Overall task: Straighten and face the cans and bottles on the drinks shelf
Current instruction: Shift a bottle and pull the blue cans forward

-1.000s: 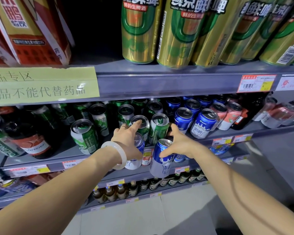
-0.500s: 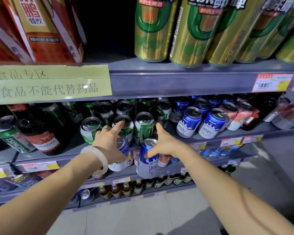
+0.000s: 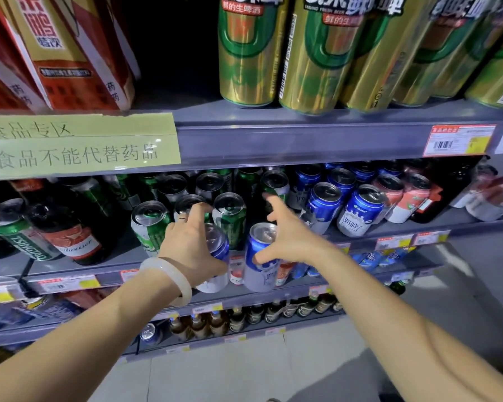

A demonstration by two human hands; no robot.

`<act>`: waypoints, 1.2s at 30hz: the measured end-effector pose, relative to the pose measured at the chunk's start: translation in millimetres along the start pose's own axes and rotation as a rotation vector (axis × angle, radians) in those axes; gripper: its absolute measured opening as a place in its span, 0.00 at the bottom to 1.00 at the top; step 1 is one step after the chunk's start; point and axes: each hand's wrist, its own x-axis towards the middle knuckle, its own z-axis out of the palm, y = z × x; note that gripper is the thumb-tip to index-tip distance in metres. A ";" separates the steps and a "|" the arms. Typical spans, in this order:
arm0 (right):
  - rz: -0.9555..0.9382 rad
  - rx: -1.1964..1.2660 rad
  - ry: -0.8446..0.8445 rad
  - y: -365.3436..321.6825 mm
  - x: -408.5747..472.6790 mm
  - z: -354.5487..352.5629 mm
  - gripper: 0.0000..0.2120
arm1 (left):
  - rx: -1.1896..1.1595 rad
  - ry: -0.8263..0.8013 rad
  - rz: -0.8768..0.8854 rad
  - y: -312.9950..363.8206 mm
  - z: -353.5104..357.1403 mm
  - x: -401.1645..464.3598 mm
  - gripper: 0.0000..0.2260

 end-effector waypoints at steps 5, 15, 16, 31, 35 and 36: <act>-0.051 -0.029 0.277 2.4 -3.0 -50.6 0.50 | -0.110 0.075 0.102 42.1 17.8 8.1 0.36; -0.115 -0.395 0.311 27.6 21.2 -50.1 0.49 | 0.181 0.196 0.118 76.9 43.7 51.7 0.34; -0.102 -0.411 0.296 31.4 24.4 -49.6 0.49 | 0.192 0.172 0.125 76.8 45.8 54.9 0.34; -0.134 -0.619 0.159 25.1 34.7 -66.7 0.41 | 0.578 0.014 0.076 83.0 55.2 79.3 0.33; -0.157 -0.613 0.171 28.0 28.2 -66.6 0.45 | 0.556 0.050 0.045 84.6 60.2 73.6 0.37; -0.171 -0.604 0.191 28.7 24.5 -65.7 0.46 | 0.534 0.075 0.049 85.5 62.8 69.0 0.39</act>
